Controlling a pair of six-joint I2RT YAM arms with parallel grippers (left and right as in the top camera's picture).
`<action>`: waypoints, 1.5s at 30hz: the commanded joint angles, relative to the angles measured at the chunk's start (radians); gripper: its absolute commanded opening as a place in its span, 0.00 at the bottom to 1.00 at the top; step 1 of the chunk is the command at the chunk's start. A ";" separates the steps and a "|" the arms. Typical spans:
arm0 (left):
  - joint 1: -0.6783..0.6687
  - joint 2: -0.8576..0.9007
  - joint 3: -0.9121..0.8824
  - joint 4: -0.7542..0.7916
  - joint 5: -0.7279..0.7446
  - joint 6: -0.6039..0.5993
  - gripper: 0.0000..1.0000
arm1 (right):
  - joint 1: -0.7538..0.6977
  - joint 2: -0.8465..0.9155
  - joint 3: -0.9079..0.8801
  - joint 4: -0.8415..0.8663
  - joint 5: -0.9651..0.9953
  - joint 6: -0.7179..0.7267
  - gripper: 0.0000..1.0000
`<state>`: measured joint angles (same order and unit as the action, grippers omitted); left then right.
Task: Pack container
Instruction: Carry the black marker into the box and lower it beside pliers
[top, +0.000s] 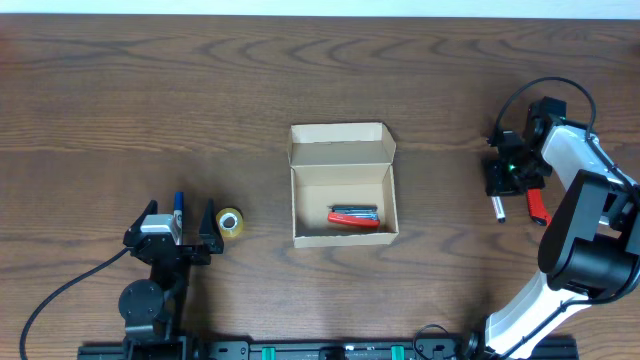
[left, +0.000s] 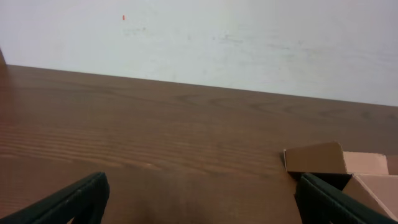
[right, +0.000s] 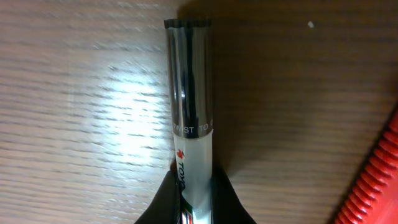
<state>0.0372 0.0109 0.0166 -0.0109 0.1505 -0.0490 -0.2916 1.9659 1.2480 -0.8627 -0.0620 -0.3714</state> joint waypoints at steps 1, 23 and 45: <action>-0.004 -0.005 -0.012 -0.045 0.034 -0.003 0.95 | 0.017 0.016 0.011 0.008 -0.127 0.027 0.01; -0.004 -0.005 -0.012 -0.045 0.034 -0.004 0.95 | 0.601 -0.393 0.389 -0.229 -0.474 -0.345 0.01; -0.004 -0.005 -0.012 -0.045 0.034 -0.003 0.95 | 0.813 -0.179 0.386 -0.458 -0.323 -0.752 0.01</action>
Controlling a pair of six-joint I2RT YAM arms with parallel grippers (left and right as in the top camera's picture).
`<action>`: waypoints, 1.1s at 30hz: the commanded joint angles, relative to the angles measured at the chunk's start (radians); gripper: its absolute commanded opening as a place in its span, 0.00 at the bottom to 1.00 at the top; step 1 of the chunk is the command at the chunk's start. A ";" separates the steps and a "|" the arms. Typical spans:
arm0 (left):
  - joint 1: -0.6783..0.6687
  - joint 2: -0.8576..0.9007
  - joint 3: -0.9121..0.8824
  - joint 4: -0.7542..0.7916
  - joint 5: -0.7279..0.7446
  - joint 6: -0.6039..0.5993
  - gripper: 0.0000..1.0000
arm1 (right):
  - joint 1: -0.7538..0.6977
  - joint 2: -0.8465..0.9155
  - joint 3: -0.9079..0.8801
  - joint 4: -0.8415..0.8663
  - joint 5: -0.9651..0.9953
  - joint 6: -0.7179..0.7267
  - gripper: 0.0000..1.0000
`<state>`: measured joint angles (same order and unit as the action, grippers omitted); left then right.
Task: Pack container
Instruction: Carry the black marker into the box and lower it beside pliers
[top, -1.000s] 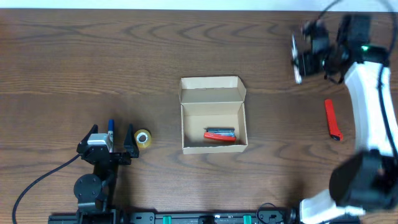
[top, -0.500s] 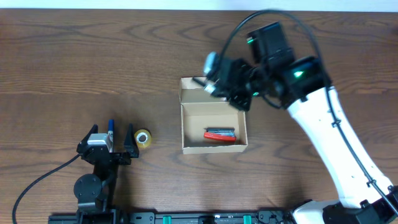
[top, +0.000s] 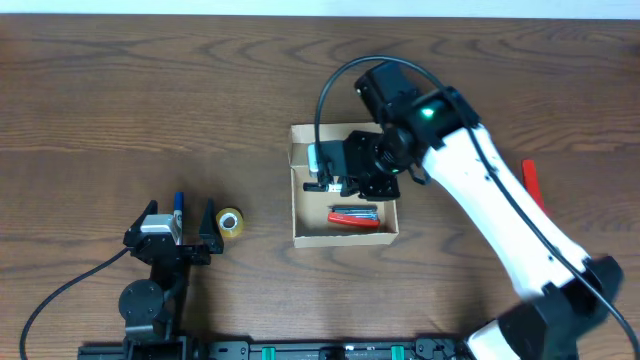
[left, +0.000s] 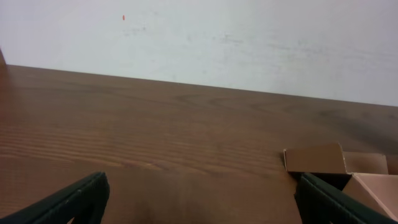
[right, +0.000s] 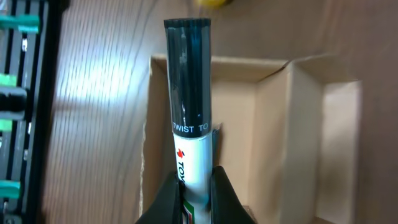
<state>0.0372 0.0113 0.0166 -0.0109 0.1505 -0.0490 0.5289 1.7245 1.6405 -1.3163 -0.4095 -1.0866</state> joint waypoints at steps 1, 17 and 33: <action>-0.004 -0.006 -0.012 -0.045 0.034 -0.003 0.95 | -0.008 0.089 -0.006 -0.005 0.038 -0.037 0.01; -0.004 -0.006 -0.012 -0.044 0.034 -0.004 0.95 | -0.012 0.360 -0.006 0.039 0.278 -0.025 0.01; -0.004 -0.006 -0.012 -0.044 0.034 -0.003 0.95 | -0.019 0.362 -0.006 0.155 0.302 0.028 0.01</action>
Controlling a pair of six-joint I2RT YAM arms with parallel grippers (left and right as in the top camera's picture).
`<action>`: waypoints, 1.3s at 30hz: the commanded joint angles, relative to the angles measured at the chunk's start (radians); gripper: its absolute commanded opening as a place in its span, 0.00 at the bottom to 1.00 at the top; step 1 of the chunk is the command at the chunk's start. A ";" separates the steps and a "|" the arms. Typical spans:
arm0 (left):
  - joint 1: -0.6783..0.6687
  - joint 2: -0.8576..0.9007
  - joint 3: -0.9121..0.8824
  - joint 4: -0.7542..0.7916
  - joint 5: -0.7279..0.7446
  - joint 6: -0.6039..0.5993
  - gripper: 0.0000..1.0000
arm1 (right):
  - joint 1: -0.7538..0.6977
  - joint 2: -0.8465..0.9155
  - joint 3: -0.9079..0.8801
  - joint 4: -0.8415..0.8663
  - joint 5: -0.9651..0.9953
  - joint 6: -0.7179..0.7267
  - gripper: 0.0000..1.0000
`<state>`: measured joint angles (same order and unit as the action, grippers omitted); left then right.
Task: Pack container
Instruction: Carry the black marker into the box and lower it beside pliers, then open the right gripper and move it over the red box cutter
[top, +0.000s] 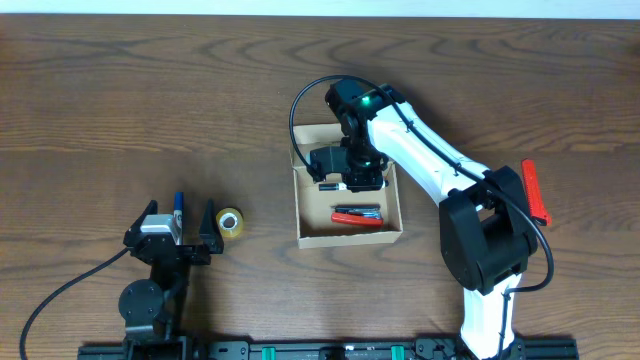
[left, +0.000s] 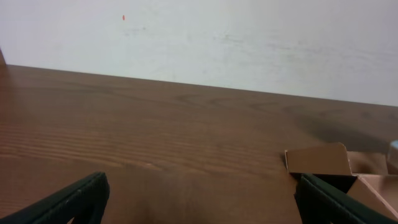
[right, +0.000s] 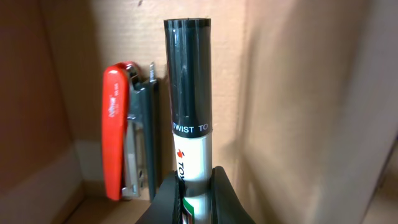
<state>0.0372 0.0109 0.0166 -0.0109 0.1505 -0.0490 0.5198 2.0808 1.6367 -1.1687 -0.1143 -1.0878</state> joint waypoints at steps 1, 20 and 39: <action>-0.004 -0.005 -0.012 -0.044 0.034 -0.003 0.96 | -0.011 0.005 -0.003 0.016 0.008 0.040 0.01; -0.004 -0.005 -0.012 -0.044 0.034 -0.003 0.95 | -0.037 0.006 -0.003 0.087 0.053 0.153 0.01; -0.004 -0.005 -0.012 -0.044 0.034 -0.003 0.95 | -0.021 -0.071 0.051 0.026 -0.032 0.175 0.36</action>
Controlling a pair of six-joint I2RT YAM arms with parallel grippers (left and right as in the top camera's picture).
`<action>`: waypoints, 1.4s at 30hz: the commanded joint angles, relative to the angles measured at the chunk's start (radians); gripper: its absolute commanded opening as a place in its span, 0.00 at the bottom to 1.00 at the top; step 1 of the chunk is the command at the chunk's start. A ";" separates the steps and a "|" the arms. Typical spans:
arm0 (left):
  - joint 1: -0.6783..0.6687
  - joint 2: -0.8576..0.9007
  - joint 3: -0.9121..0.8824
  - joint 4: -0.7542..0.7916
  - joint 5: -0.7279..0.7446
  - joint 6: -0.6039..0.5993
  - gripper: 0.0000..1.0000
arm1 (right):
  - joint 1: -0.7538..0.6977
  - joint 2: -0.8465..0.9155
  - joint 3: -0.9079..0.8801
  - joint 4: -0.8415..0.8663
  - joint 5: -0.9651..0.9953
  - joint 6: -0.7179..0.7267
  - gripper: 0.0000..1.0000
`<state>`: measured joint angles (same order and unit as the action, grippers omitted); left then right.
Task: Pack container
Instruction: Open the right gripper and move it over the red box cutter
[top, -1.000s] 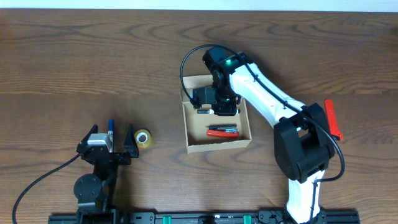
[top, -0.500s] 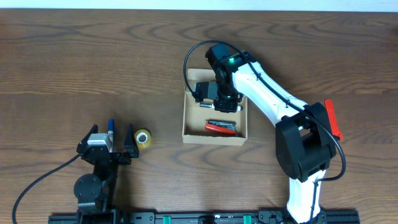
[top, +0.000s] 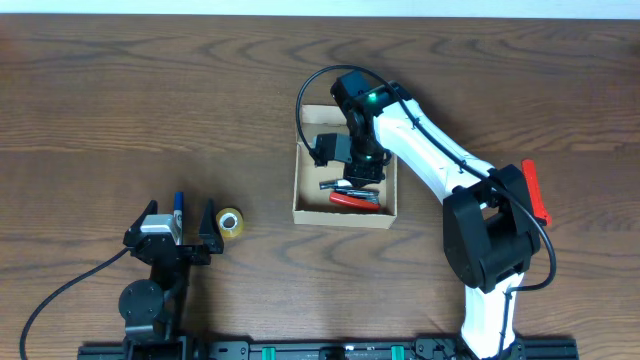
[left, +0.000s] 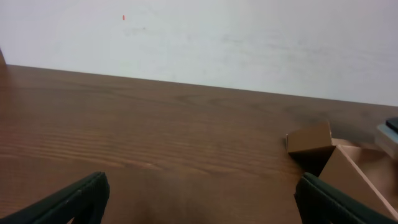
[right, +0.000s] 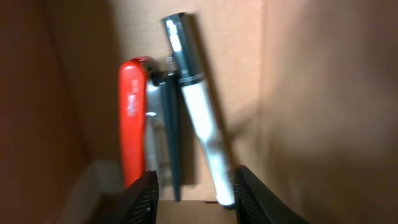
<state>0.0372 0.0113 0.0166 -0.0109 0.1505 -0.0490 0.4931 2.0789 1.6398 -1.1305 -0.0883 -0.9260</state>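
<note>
The open cardboard box (top: 298, 196) sits mid-table. Inside it lie a red-handled tool (right: 132, 124) and a black-and-white marker (right: 198, 109), side by side; the same marker (top: 331, 184) and red tool (top: 358, 199) show from overhead. My right gripper (right: 193, 196) is open over the box interior, the marker lying loose between and beyond its fingers. My left gripper (left: 199, 202) rests open near the table's front left, holding nothing. The box corner (left: 309, 140) shows at its right.
A yellow tape roll (top: 230, 223) and a blue pen (top: 179, 203) lie beside the left gripper. A red ridged tool (top: 535, 192) lies on the table at the right. The box's lid flap stands at its far side under the right arm.
My right gripper has opened and let go of the marker, which now lies tilted in the box beside the red tool. The box has shifted slightly. The left arm is unchanged.
My right gripper was shut on the marker at the table's right, beside the red ridged tool. Then it held the marker over the box, then down inside the box next to the red-handled tool. Now the marker lies released in the box.
</note>
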 joint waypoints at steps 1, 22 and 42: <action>-0.004 -0.006 -0.012 -0.044 0.034 -0.003 0.96 | 0.006 -0.091 0.061 -0.018 -0.073 0.014 0.36; -0.004 -0.006 -0.012 -0.044 0.034 -0.004 0.95 | -0.468 -0.580 0.187 -0.097 0.328 0.731 0.83; -0.004 -0.006 -0.012 -0.044 0.034 -0.003 0.95 | -0.903 -0.509 -0.202 -0.029 0.170 0.631 0.81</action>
<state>0.0372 0.0109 0.0166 -0.0109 0.1505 -0.0490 -0.3992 1.5452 1.5108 -1.1858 0.0715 -0.2379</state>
